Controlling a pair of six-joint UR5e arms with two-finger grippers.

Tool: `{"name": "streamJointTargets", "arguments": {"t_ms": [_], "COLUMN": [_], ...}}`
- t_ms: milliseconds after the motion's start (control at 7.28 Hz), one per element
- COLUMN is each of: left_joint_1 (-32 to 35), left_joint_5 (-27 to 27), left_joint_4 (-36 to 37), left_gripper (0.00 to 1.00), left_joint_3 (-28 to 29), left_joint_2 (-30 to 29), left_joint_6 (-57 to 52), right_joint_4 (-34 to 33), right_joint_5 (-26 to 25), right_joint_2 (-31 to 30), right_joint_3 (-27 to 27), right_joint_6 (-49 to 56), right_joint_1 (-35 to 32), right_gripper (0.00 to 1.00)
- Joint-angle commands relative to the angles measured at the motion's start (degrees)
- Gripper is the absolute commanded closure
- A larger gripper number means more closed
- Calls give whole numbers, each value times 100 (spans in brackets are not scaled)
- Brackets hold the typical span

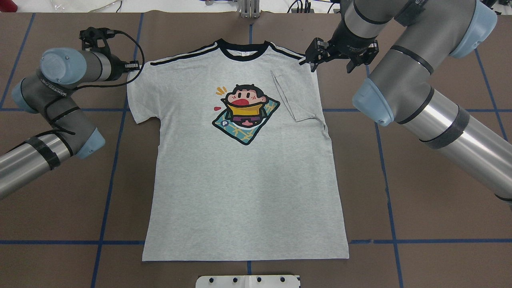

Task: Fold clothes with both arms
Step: 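Fold the sleeve nearest the left gripper inward over the shirt body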

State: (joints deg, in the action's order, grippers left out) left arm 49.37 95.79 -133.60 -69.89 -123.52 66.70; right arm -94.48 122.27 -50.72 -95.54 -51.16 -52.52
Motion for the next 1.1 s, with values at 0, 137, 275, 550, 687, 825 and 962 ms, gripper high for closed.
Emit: {"name": "streamJointTargets", "arguments": {"t_ms": [0, 137, 275, 550, 687, 825, 962], "left_joint_1": [-216, -374, -498, -709, -745, -780, -789], "left_joint_5": [1, -25, -42, -51, -60, -173, -218], "left_joint_4": [877, 923, 889, 619, 320, 257, 178], "left_gripper": [100, 100, 100, 100, 100, 100, 100], "left_joint_3": [-69, 122, 507, 686, 948, 1133, 1222], "left_joint_2": [-749, -1014, -1330, -1386, -1481, -1587, -1623], "left_joint_6": [710, 982, 1133, 1379, 1424, 1451, 1451], "right_joint_4": [0, 0, 0, 0, 0, 0, 0], "right_joint_5": [7, 7, 7, 7, -2, -2, -2], "right_joint_2": [-17, -52, -96, -122, -131, -131, -131], "right_joint_3": [-17, -18, -35, -35, -35, -35, -35], "right_joint_6": [10, 10, 27, 45, 45, 36, 28], "right_joint_1": [-39, -48, -65, -74, -74, -74, -83], "right_gripper": [0, 0, 0, 0, 0, 0, 0]}}
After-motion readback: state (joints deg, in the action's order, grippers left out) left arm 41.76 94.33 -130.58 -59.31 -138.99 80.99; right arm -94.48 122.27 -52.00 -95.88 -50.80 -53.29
